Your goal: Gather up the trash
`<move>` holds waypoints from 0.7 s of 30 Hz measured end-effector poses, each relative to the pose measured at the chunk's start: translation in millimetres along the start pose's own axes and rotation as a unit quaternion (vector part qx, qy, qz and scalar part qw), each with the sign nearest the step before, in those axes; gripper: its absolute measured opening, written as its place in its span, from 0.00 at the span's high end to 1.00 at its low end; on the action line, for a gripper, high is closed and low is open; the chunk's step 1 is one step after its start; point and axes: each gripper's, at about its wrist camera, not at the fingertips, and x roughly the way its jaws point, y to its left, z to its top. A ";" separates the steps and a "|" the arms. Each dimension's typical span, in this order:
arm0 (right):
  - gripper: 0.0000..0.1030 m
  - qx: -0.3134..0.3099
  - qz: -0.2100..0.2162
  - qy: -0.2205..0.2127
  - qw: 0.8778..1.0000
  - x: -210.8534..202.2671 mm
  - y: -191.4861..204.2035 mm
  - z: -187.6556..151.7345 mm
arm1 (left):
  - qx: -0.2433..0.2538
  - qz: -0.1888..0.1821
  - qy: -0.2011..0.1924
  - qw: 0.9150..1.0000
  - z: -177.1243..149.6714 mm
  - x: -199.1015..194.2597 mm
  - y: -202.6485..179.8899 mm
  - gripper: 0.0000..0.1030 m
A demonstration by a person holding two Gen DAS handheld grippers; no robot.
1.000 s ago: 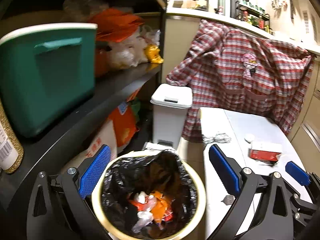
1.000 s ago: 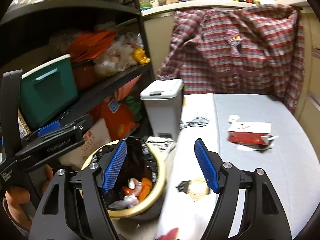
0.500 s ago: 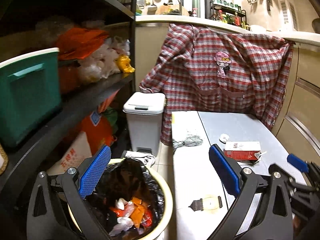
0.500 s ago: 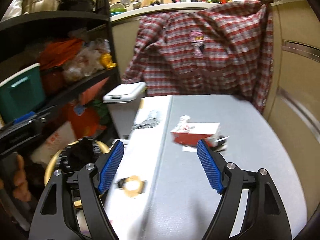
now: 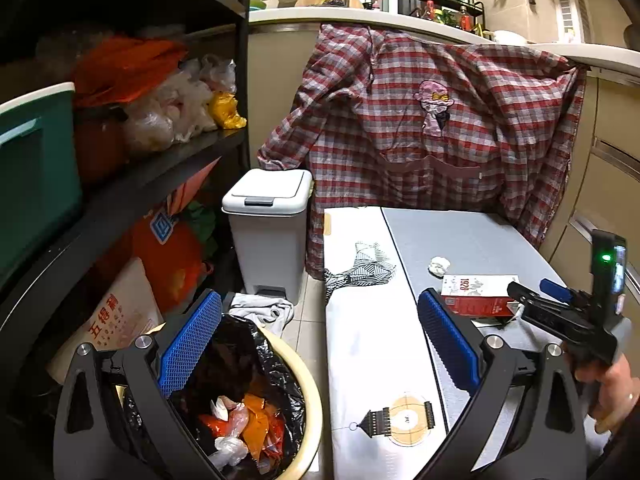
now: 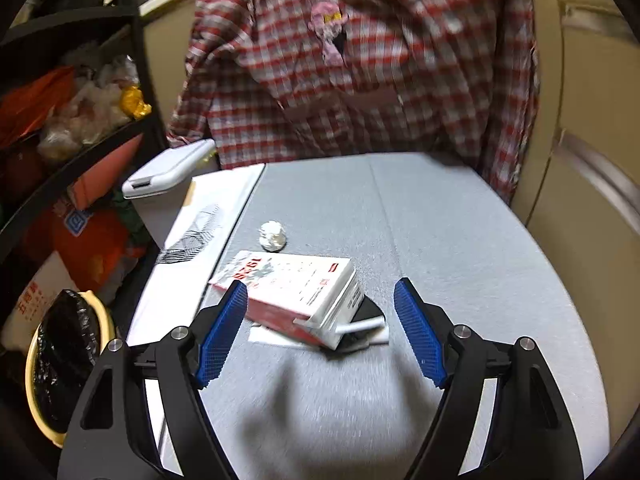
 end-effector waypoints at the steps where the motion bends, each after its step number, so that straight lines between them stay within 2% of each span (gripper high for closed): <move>1: 0.27 -0.006 0.001 0.003 1.000 7.1 0.5 1.5 | -0.001 0.001 0.002 1.000 0.1 1.2 1.7 0.07; 7: 0.27 -0.043 0.011 0.024 0.999 32.6 2.6 5.9 | -0.017 0.001 0.022 1.000 -0.8 11.4 11.3 0.07; 8: 0.29 -0.042 0.017 0.027 0.999 33.6 1.5 5.5 | -0.018 0.000 0.025 1.000 -0.9 12.9 11.9 0.07; 10: 0.69 -0.051 0.027 0.033 0.998 33.3 2.9 3.2 | -0.022 -0.001 0.028 0.999 -0.7 15.3 12.9 0.07; 12: 0.78 -0.062 0.030 0.039 0.997 31.3 5.2 1.0 | -0.025 -0.003 0.029 0.999 -1.2 15.8 13.0 0.07; 15: 1.00 -0.068 0.037 0.049 0.996 23.9 5.8 -2.0 | -0.026 -0.006 0.028 0.999 -1.1 15.0 11.3 0.07; 17: 0.99 -0.065 0.043 0.057 0.995 17.7 3.8 -6.1 | -0.021 -0.006 0.024 0.999 -0.9 13.3 9.1 0.07; 20: 0.89 -0.066 0.057 0.074 0.993 11.2 4.3 -11.1 | -0.019 -0.006 0.019 1.000 -1.4 9.5 7.9 0.07; 21: 0.70 -0.067 0.055 0.072 0.994 8.3 4.8 -11.6 | -0.019 -0.005 0.018 1.000 -1.5 8.2 8.0 0.07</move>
